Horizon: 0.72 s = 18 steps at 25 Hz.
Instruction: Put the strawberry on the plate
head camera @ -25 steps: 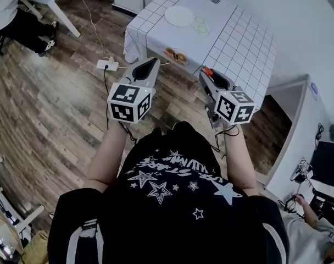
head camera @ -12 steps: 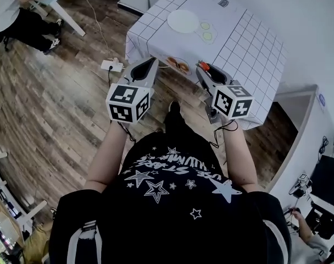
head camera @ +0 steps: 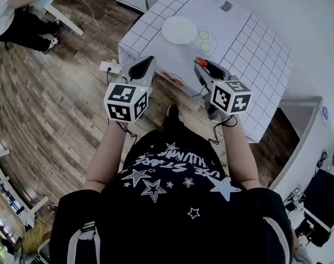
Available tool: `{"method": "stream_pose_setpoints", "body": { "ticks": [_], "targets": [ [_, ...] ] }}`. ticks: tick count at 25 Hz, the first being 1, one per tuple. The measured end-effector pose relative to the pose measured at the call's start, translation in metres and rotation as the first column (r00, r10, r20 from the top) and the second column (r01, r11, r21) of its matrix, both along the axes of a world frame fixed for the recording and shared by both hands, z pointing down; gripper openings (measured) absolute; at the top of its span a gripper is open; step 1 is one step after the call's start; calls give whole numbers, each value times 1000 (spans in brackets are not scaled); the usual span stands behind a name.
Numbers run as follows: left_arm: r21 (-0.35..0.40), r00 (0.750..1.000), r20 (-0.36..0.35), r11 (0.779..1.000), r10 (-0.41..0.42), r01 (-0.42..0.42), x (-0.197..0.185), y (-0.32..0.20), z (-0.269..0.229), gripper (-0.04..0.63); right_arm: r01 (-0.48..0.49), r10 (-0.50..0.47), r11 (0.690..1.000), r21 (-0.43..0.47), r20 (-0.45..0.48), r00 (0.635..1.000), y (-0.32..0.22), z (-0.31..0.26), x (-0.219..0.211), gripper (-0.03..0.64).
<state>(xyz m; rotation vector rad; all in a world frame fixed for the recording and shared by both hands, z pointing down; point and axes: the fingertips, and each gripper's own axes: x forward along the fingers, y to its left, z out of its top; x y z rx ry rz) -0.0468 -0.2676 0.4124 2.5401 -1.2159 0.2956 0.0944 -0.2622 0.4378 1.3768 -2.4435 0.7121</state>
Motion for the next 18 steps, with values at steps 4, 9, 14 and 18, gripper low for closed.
{"method": "stream_pose_setpoints", "body": {
  "ticks": [4,9,14,18],
  "targets": [
    [-29,1000,17,999,-18,18,15,-26,3,9,25,-25,999,-20,26,999,-30,5,10,143],
    [-25,999,44,999,-32,33,27,-46,1,9,53,-52,998,-16,49,997,-57,6,18,143],
    [-16,997,60,998,-57,58,32,-56,-5,9,83,-82,996,-14,73,994,-75,6,21,143],
    [-14,994,71,997,-78,79,28,-63,-4,9,109,-107,994,-30,73,992,-80,13,13,143]
  ]
}}
